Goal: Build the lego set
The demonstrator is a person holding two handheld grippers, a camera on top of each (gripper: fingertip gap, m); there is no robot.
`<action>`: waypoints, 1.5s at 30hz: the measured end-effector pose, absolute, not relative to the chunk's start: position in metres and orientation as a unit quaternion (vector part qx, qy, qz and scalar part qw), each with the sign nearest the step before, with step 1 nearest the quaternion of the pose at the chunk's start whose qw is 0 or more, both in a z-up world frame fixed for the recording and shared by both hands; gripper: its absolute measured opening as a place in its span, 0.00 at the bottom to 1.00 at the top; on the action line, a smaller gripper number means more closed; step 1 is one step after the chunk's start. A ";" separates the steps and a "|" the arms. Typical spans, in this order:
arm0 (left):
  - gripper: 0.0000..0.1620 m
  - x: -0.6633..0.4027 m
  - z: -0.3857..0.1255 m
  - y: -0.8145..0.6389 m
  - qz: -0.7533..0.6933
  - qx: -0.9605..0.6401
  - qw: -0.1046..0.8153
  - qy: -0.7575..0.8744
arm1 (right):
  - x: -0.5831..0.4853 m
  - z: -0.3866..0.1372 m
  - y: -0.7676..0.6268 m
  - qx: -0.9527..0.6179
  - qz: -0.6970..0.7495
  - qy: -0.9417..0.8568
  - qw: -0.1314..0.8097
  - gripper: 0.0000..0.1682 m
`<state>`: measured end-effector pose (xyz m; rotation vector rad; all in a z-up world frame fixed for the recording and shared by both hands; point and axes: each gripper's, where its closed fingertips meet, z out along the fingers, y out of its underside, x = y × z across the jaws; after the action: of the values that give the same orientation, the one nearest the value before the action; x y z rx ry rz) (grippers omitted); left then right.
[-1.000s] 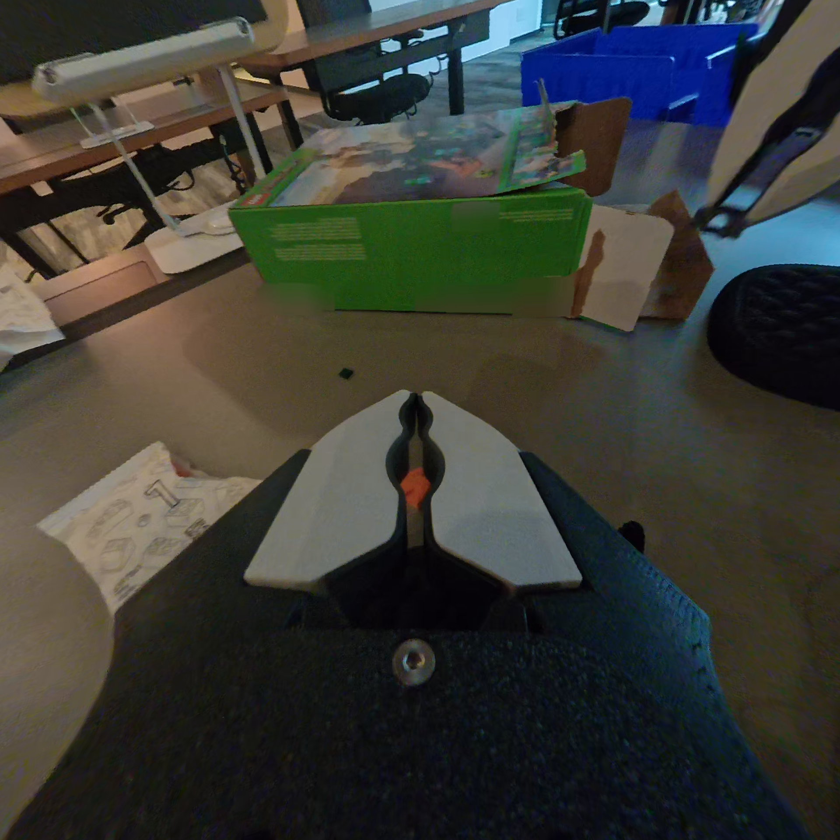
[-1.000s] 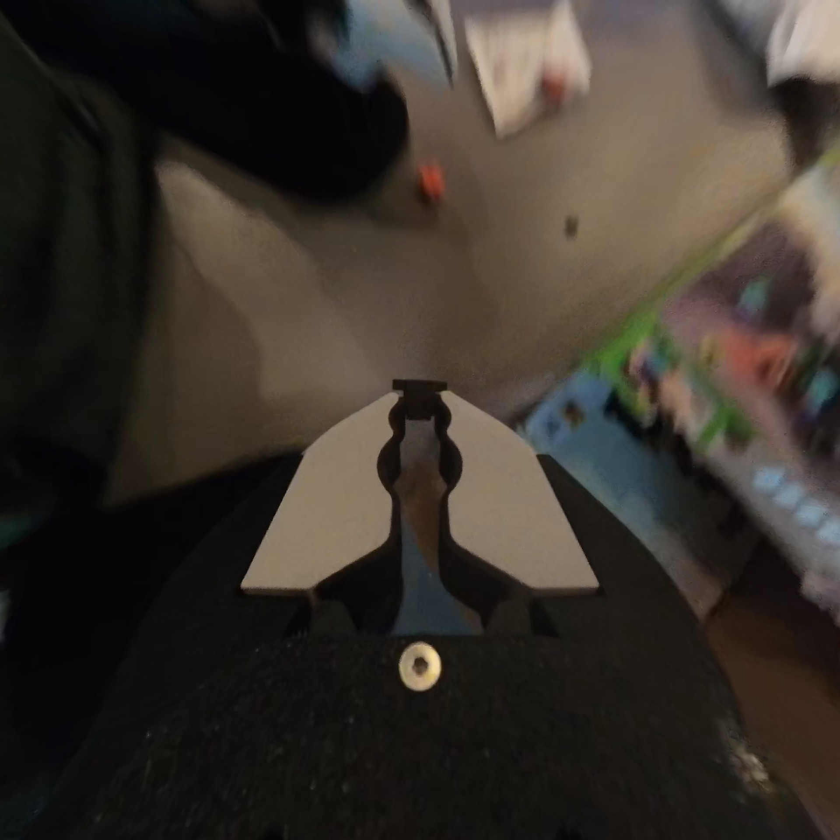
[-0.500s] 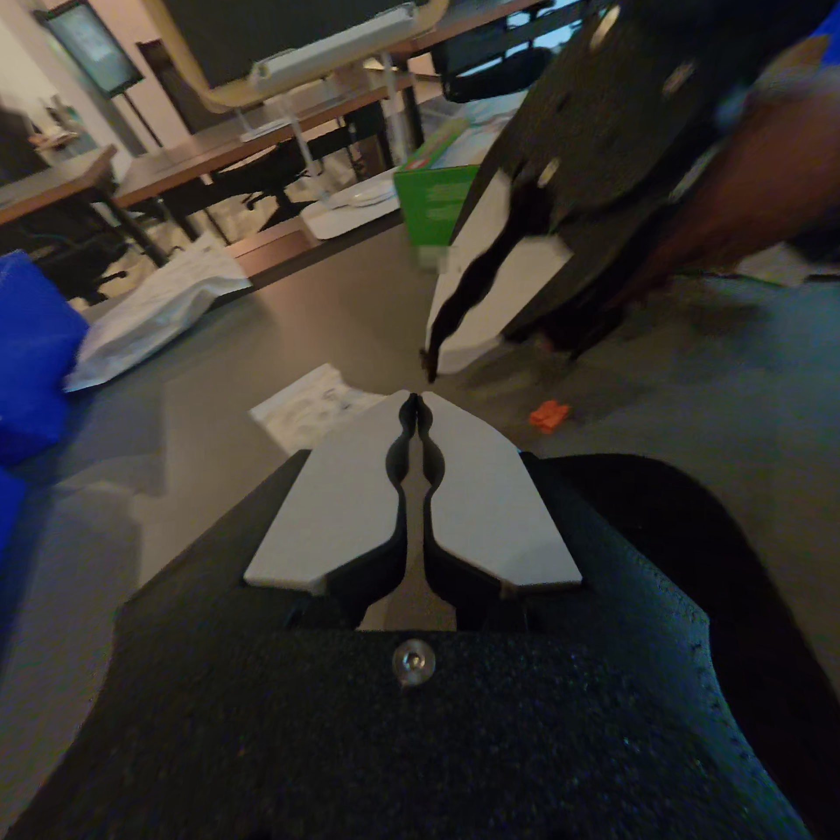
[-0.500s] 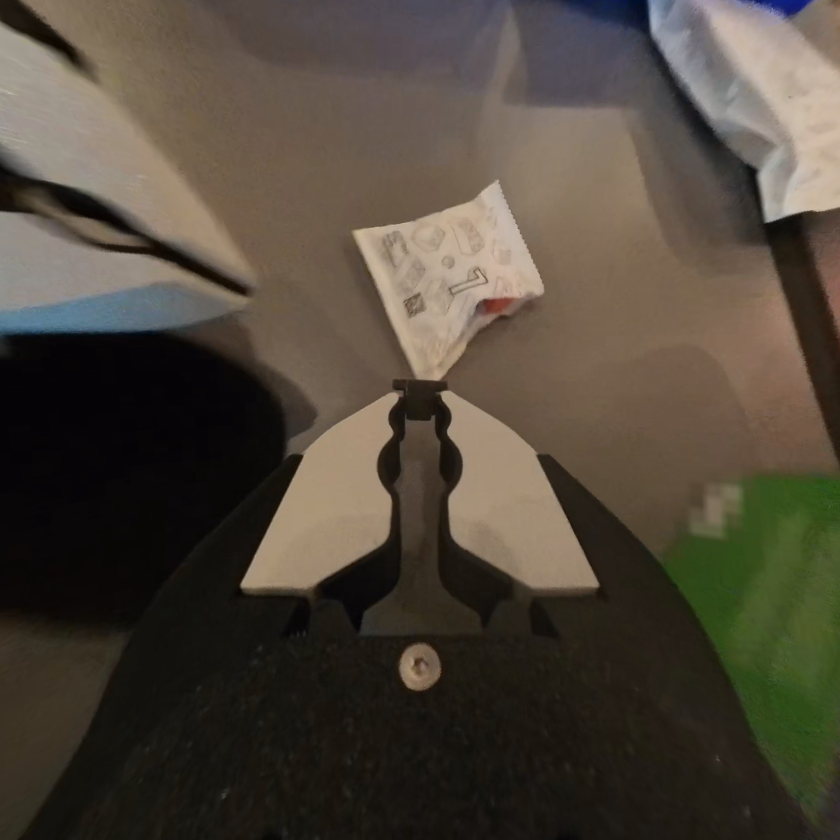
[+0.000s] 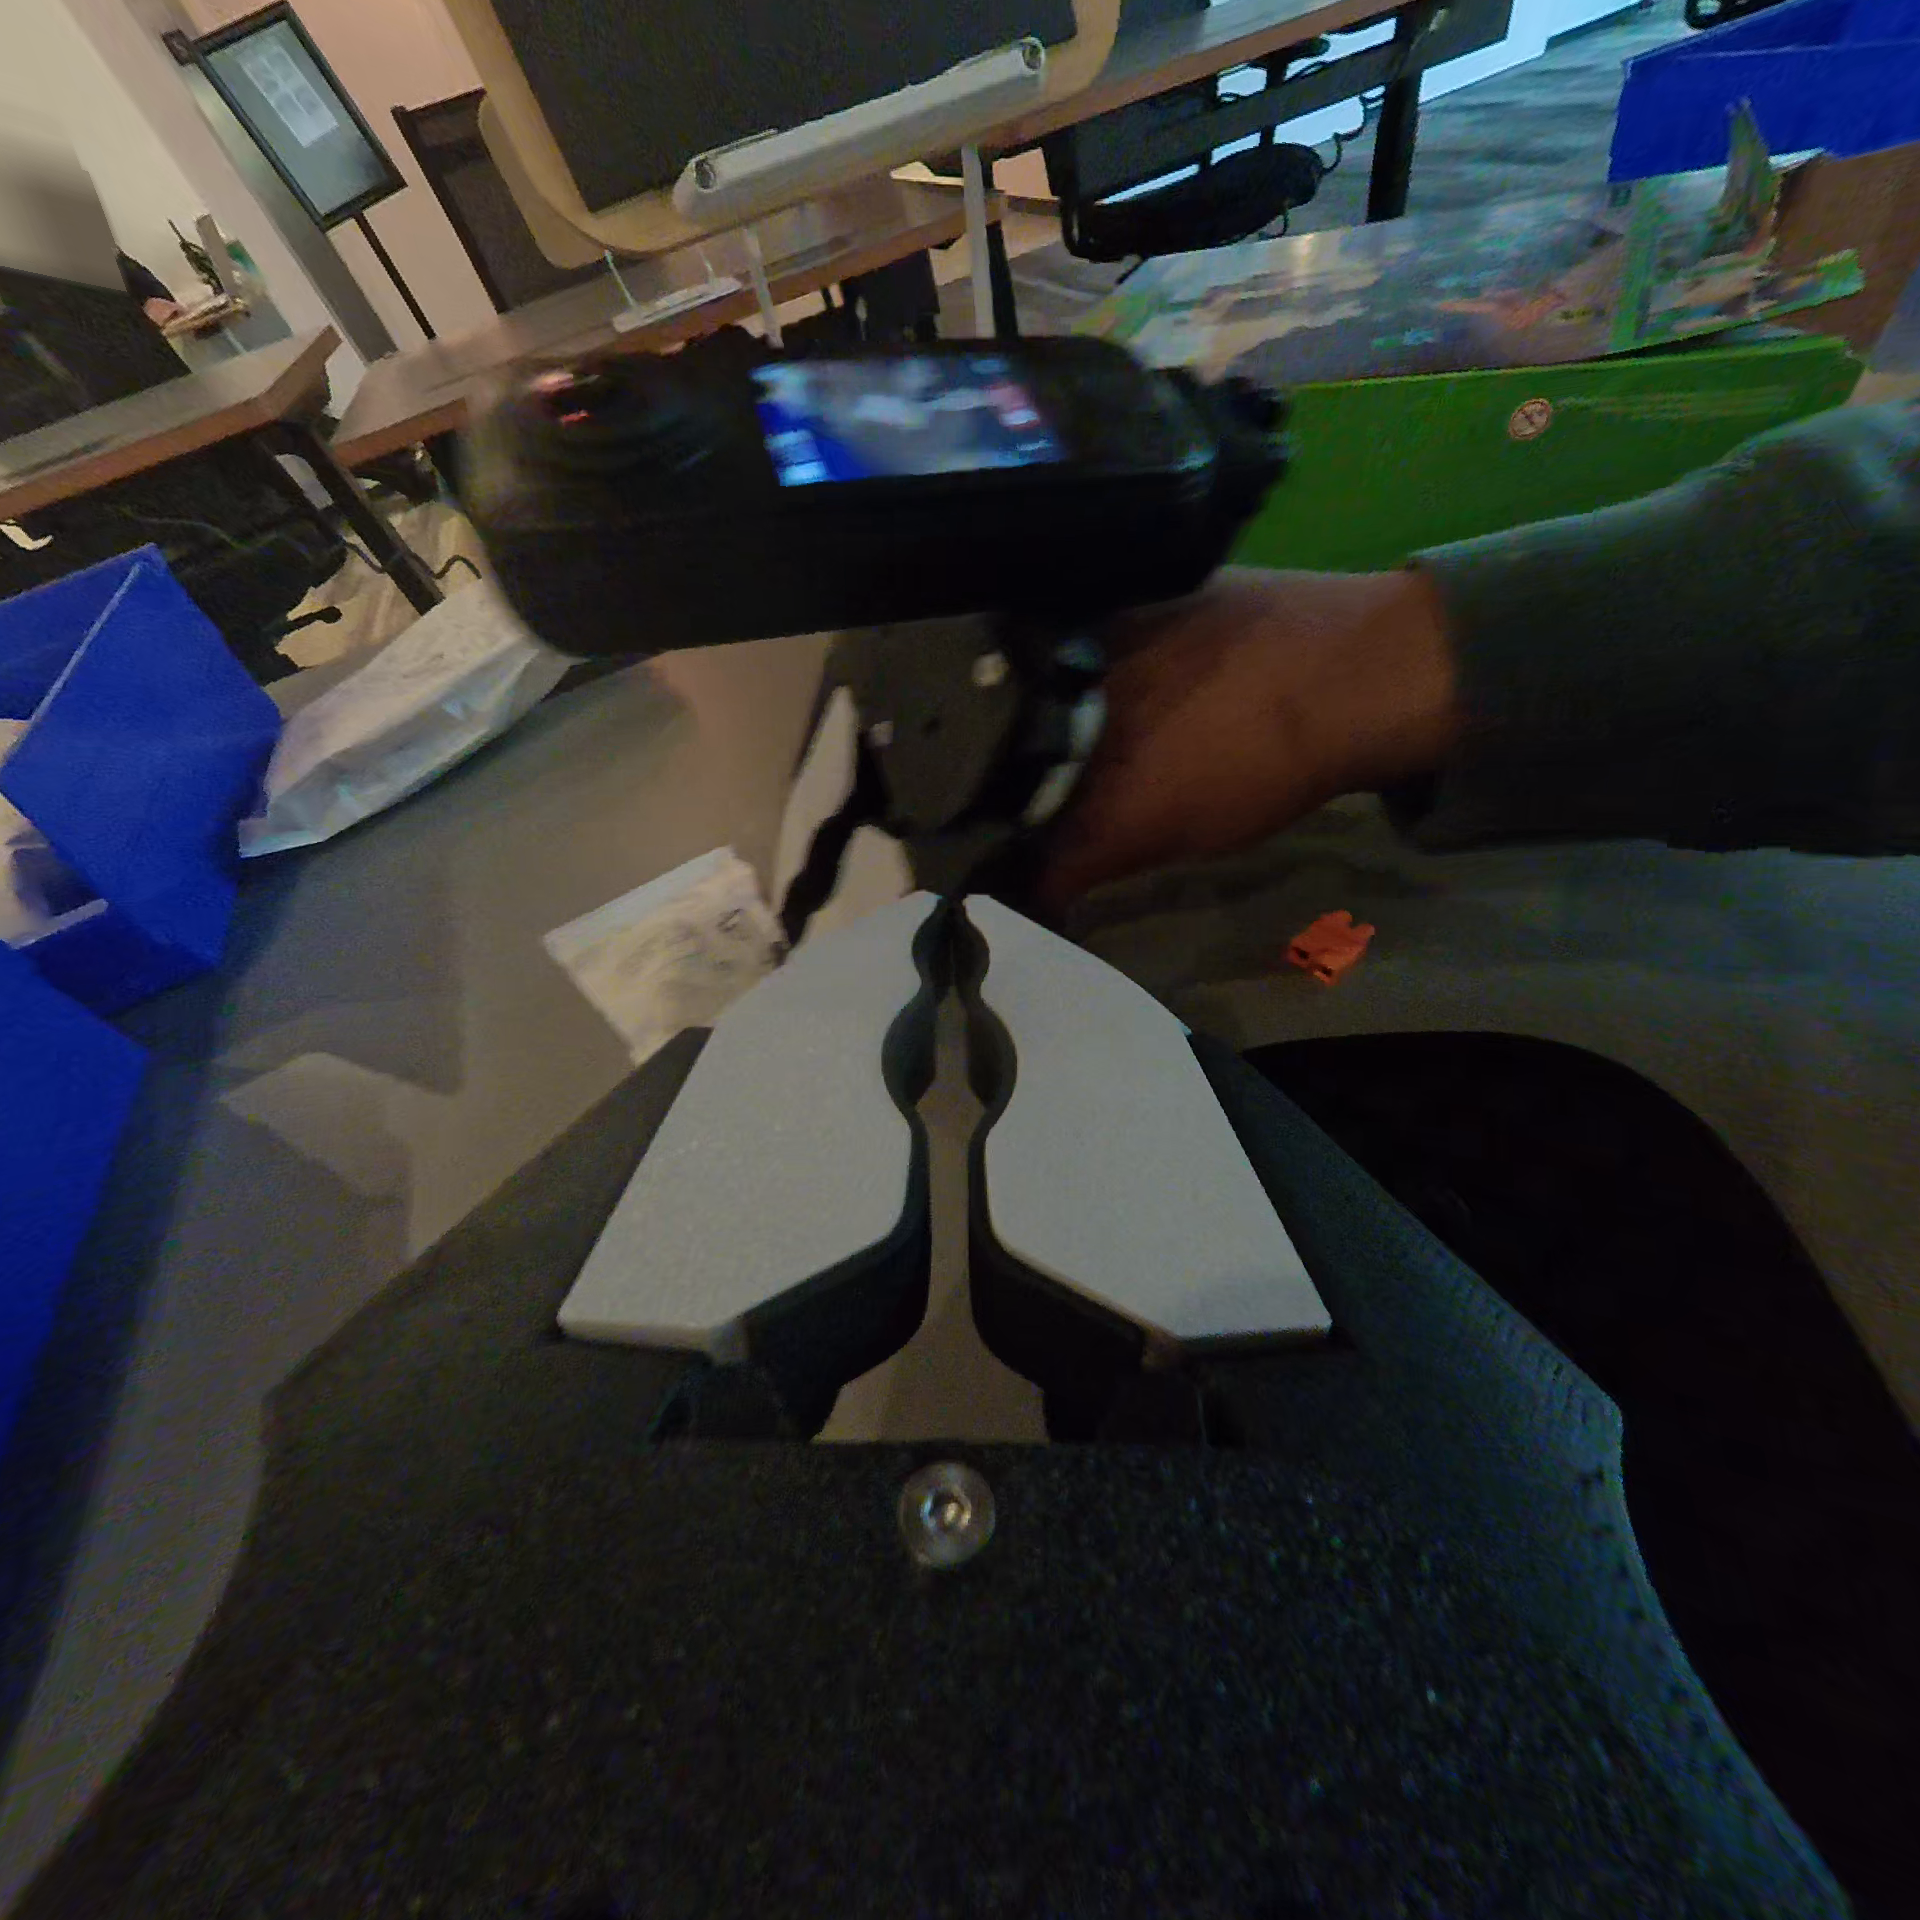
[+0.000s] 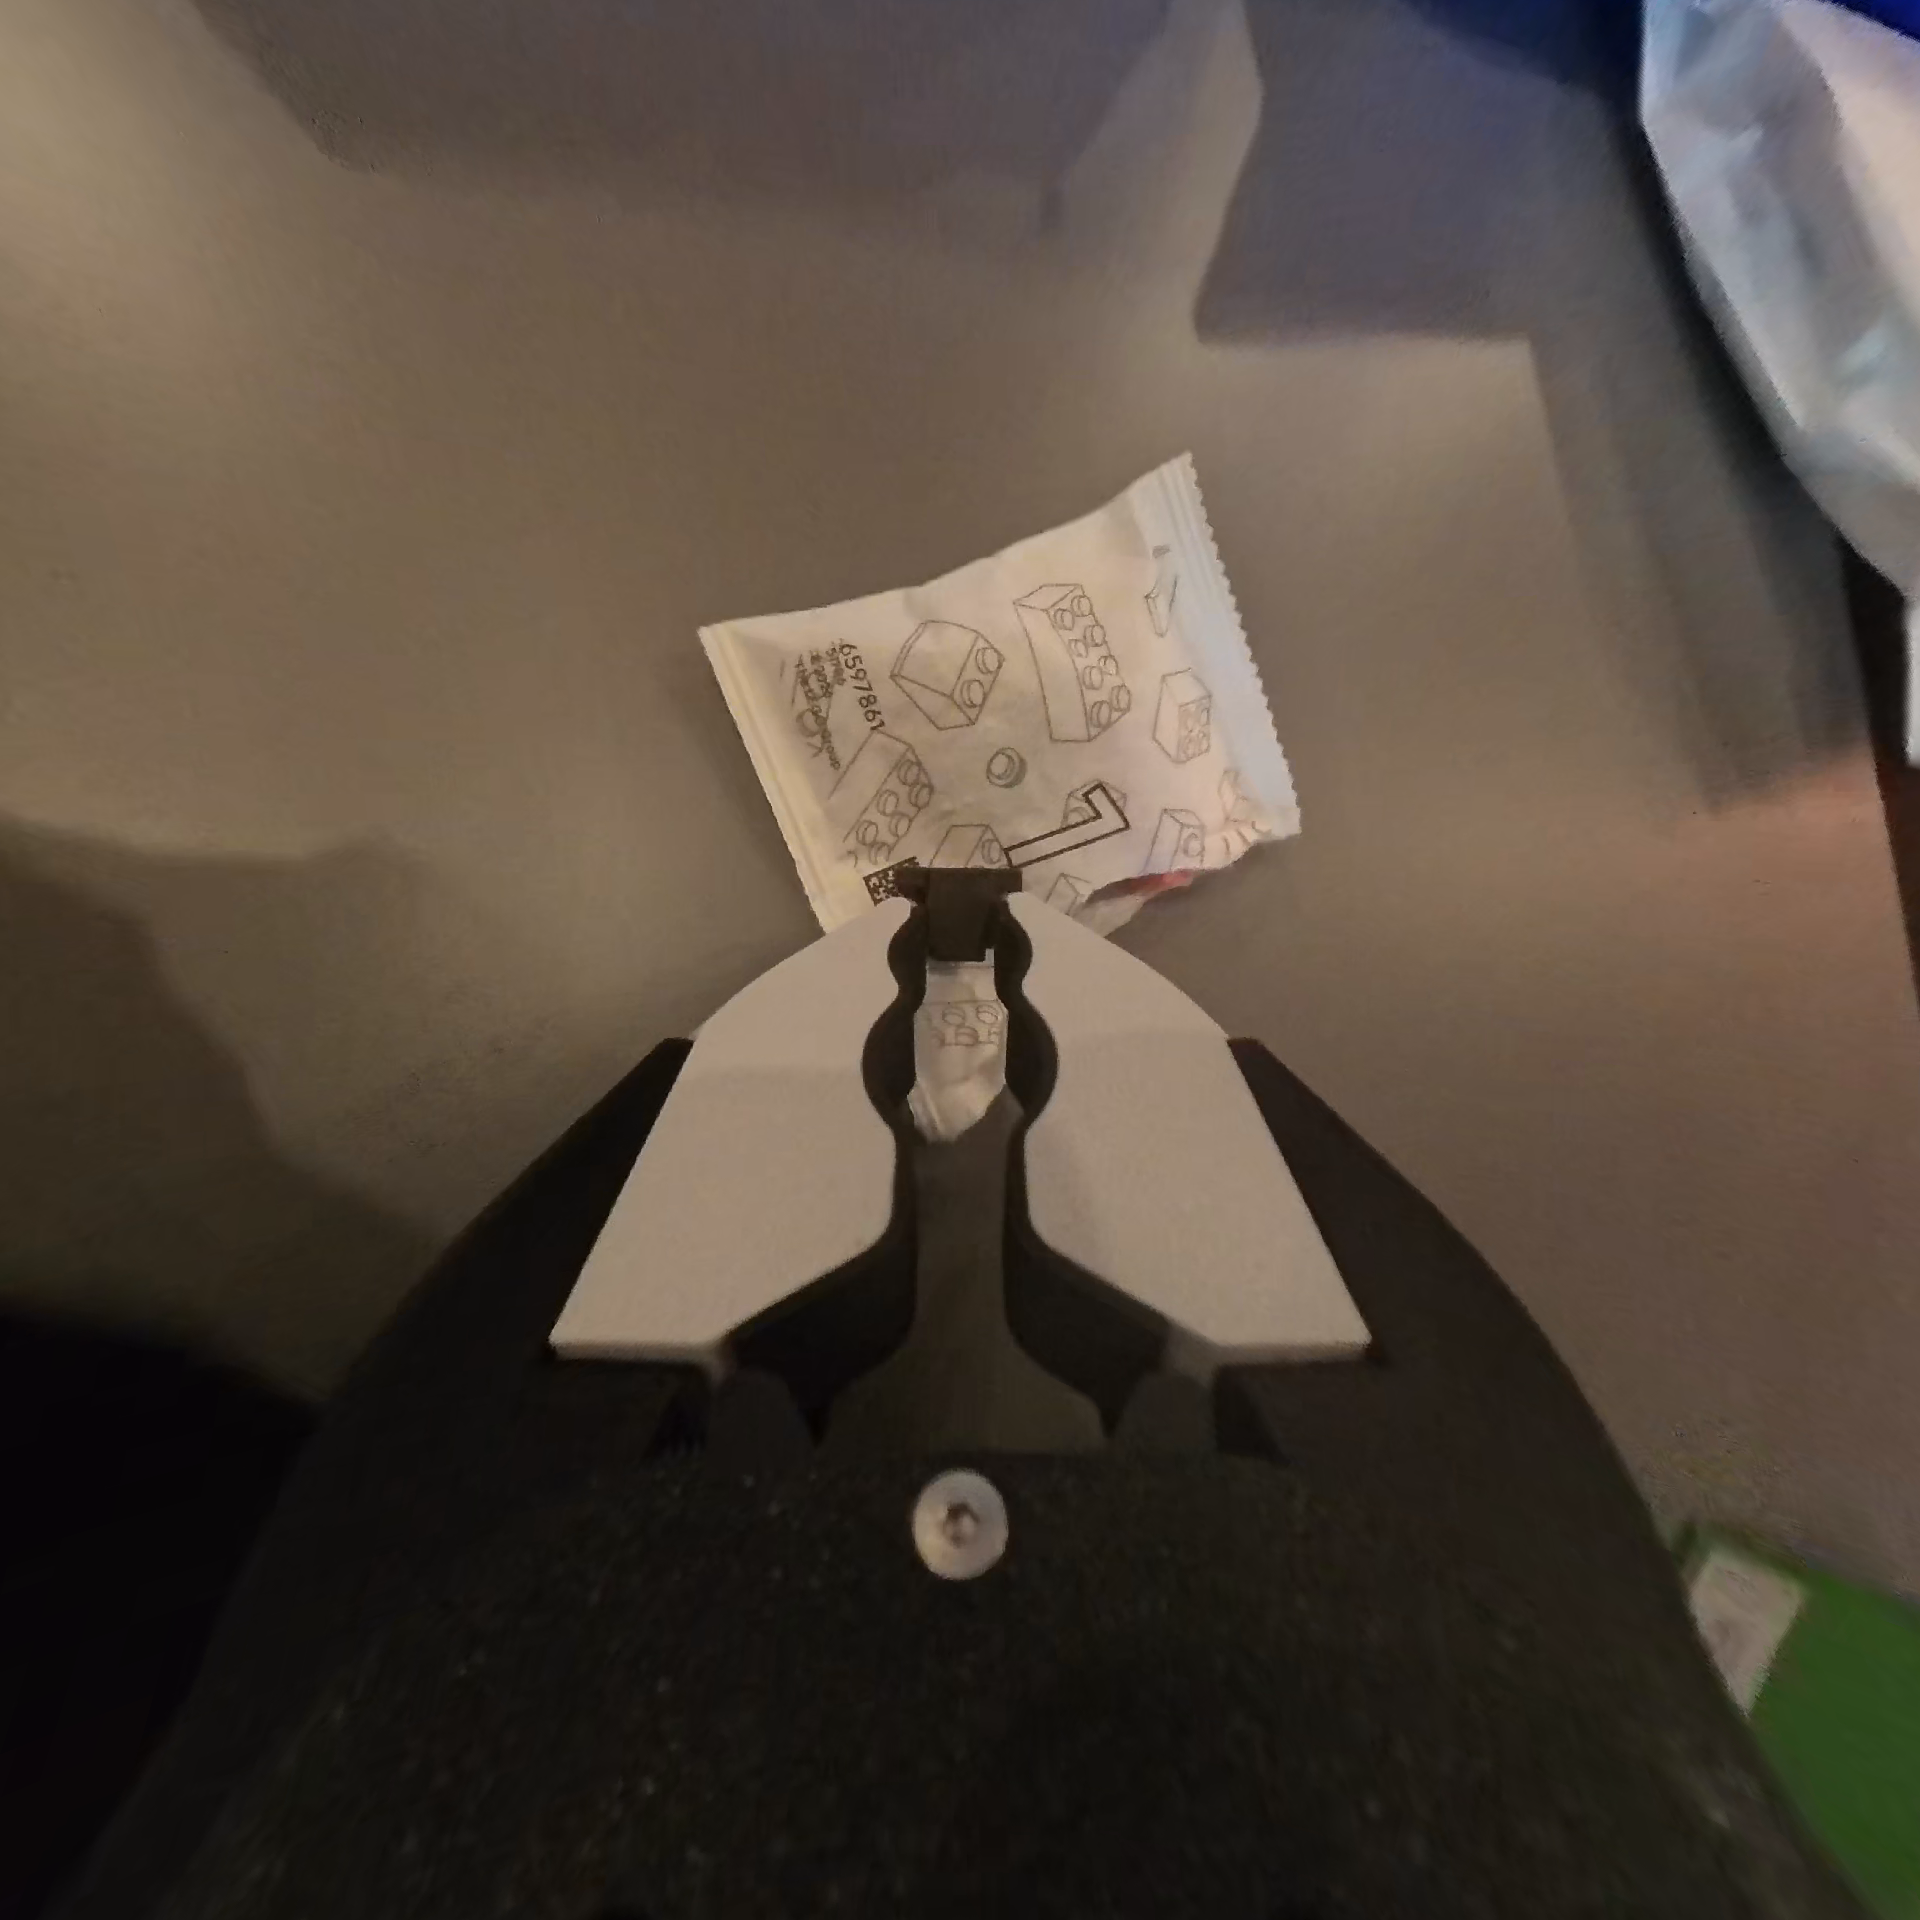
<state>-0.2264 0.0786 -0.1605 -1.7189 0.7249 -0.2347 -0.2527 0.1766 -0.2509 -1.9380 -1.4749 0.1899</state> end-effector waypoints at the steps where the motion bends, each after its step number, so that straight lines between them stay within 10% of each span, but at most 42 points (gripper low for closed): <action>1: 0.00 -0.227 -0.161 0.079 -0.100 -0.739 0.589 0.311 | -0.259 -0.252 0.181 -0.745 0.072 -0.569 0.341 0.07; 13: 0.00 -0.231 -0.159 0.077 -0.103 -0.736 0.593 0.308 | -0.292 -0.166 0.182 -0.734 0.192 -0.510 0.405 0.19; 27: 0.00 -0.197 -0.166 0.064 -0.122 -0.724 0.579 0.354 | -0.051 -0.120 0.072 -0.768 0.074 -0.496 0.400 0.16; 35: 0.25 -0.143 -0.223 0.040 -0.176 -0.731 0.396 0.527 | -0.003 -0.154 0.009 -0.768 0.101 -0.492 0.397 0.16; 45: 0.32 -0.119 -0.257 0.046 -0.200 -0.733 0.195 0.621 | 0.018 -0.154 0.001 -0.771 0.168 -0.418 0.451 0.14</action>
<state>-0.1187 0.0464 -0.2571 -2.0535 1.7411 -0.5595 0.0179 0.0015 -0.1536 -1.9047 -1.0339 0.4151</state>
